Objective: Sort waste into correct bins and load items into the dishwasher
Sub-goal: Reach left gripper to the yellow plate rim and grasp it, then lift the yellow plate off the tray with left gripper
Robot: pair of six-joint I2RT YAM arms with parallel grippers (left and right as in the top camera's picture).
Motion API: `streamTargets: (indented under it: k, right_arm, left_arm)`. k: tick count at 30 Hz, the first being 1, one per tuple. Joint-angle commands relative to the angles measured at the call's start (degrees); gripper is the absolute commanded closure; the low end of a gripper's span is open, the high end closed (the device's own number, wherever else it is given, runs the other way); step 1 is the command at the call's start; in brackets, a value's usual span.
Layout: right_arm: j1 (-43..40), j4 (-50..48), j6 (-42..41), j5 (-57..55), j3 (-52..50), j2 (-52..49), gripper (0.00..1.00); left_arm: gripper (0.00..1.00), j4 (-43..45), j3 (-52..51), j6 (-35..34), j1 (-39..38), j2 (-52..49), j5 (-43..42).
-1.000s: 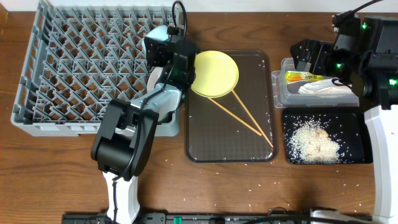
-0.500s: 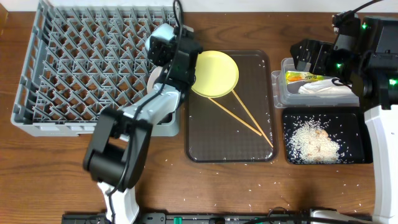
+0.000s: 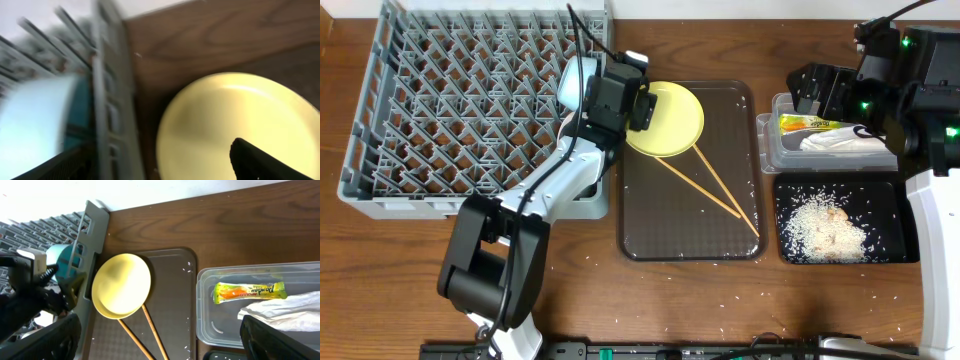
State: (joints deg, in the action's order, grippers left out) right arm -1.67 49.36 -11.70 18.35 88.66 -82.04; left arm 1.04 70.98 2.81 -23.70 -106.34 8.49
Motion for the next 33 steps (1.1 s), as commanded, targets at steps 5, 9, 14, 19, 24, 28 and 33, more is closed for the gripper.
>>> streamTargets:
  k: [5,9,14,19,24,28,33]
  right_arm:
    - [0.2,0.0,0.2,-0.1,0.2,-0.1,0.01]
    - [0.2,0.0,0.2,-0.1,0.2,-0.1,0.01]
    - [0.2,0.0,0.2,-0.1,0.2,-0.1,0.01]
    - [0.2,0.0,0.2,-0.1,0.2,-0.1,0.01]
    - [0.2,0.0,0.2,-0.1,0.2,-0.1,0.01]
    - [0.2,0.0,0.2,-0.1,0.2,-0.1,0.01]
    - [0.2,0.0,0.2,-0.1,0.2,-0.1,0.01]
  left_arm:
    - [0.16,-10.3,3.7,-21.5,0.0,6.6,-14.7]
    - [0.21,-20.4,3.5,-36.3,-0.8,6.7,-18.6]
    - [0.36,-28.0,2.2,-44.6,-3.7,5.8,-17.0]
    - [0.47,-27.9,1.6,-55.8,-6.3,3.9,-7.9]
    - [0.5,-27.0,1.6,-67.1,-7.7,0.4,-3.2]
    - [0.5,-22.0,1.6,-67.4,-7.7,-3.2,-2.8]
    - [0.57,-16.3,1.6,-67.4,-7.8,-7.7,-2.8]
